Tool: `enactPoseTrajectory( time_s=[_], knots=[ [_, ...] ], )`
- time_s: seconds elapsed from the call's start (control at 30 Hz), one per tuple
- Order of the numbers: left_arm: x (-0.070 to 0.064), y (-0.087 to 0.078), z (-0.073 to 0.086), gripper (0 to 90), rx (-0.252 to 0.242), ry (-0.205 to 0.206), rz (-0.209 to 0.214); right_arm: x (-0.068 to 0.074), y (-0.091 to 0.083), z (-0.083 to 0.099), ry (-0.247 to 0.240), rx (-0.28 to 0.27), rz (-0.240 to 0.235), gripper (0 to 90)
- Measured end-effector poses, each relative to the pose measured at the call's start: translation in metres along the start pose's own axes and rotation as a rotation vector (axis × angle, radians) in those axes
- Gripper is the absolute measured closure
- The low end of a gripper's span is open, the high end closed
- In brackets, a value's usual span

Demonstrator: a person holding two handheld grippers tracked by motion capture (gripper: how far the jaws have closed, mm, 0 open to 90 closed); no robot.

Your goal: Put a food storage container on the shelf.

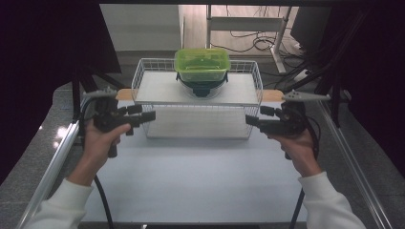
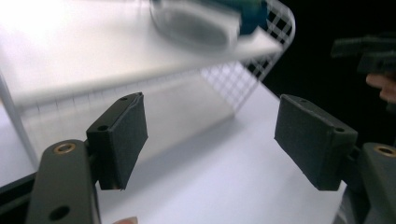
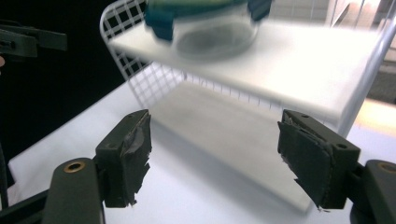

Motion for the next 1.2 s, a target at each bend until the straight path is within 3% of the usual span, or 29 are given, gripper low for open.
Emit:
enactPoseTrajectory(
  time_s=[0.17,0.37,0.57,0.77,1.2],
  knots=[
    [0.008,-0.001,0.043,24.9,0.03,0.016,-0.042,0.012,-0.01,0.039,0.008,0.033,-0.018,25.8],
    [0.016,0.013,0.09,24.7,0.1,0.013,-0.077,0.023,-0.015,0.077,0.044,0.067,-0.021,25.8],
    [0.023,0.024,0.125,24.5,0.157,0.033,-0.109,0.032,-0.014,0.12,0.066,0.129,-0.02,24.1],
    [0.027,0.028,0.135,24.1,0.179,0.05,-0.132,0.03,-0.01,0.142,0.063,0.175,-0.005,23.4],
    [0.035,0.036,0.134,22.5,0.181,0.03,-0.139,0.025,-0.012,0.143,0.075,0.147,0.022,19.2]
  ],
)
Point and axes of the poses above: each handheld gripper's, and its own axes: y roughly forward along the jaws, z roughly out of its underside, x roughly to its left, the point moved 9 cm from there along y, roughly forward along the jaws, and after that the axes turned 13 degrees about -y, right-handed, at the moved point
